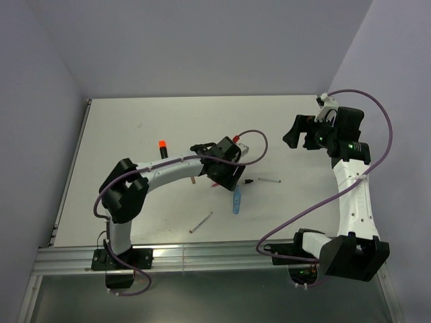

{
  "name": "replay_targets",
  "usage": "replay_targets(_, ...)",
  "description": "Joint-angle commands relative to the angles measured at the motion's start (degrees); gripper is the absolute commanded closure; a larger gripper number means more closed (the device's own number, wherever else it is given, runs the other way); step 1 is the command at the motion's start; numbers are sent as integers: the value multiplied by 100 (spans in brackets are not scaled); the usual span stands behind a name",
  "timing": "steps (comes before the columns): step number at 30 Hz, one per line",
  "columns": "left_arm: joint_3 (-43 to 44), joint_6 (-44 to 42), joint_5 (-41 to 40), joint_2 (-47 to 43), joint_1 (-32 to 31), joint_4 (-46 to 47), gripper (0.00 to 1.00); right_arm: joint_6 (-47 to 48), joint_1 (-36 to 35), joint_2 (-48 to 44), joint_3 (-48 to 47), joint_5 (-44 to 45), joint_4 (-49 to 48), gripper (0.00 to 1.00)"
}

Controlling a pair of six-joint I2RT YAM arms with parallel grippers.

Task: Insert the pens into the pen caps

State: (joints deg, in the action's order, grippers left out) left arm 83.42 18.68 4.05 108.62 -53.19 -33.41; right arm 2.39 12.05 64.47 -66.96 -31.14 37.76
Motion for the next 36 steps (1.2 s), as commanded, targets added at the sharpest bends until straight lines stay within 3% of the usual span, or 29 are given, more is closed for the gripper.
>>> replay_targets(1, 236, 206, -142, 124, -262, -43, 34, -55, 43, -49, -45, -59, -49, 0)
replay_targets(9, 324, 303, 51, 599, -491, -78, 36, -73, 60, 5, -28, -165, -49, 0)
replay_targets(28, 983, 206, -326, 1452, -869, -403, 44, -46, 60, -4, -37, -182, -49, 0)
replay_targets(36, 1071, 171, -318, 1540, -869, -430, 68, -2, 60, -57, 16, -156, -49, 0)
